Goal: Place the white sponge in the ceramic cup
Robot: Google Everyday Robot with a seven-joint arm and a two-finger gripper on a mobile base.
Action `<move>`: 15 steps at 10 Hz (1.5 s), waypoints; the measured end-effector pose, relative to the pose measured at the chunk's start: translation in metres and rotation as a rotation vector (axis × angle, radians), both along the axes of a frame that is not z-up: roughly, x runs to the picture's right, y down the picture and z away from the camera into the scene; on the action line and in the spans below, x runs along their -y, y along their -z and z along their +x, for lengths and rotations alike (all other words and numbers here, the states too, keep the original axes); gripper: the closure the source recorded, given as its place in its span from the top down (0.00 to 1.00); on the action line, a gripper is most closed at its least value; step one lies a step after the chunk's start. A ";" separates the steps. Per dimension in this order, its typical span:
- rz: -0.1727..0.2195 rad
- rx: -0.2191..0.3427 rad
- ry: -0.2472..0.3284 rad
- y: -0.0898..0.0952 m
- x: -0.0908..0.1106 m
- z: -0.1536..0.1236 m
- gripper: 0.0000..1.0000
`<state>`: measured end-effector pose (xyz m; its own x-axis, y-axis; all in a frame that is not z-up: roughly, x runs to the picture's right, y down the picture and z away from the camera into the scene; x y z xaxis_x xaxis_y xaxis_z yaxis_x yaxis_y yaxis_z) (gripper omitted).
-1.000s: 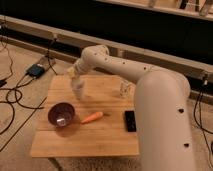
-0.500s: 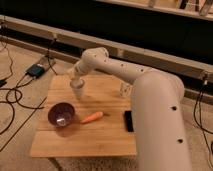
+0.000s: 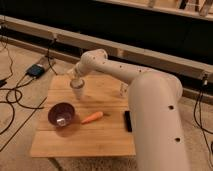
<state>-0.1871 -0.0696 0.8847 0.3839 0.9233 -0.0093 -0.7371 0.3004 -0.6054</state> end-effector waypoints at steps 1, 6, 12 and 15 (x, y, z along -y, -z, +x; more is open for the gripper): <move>0.006 -0.005 -0.002 -0.001 -0.002 0.000 0.80; 0.016 -0.021 -0.005 0.000 -0.010 0.002 0.80; -0.032 -0.045 0.023 0.029 -0.014 0.024 0.80; -0.116 -0.090 0.102 0.052 -0.027 0.050 0.80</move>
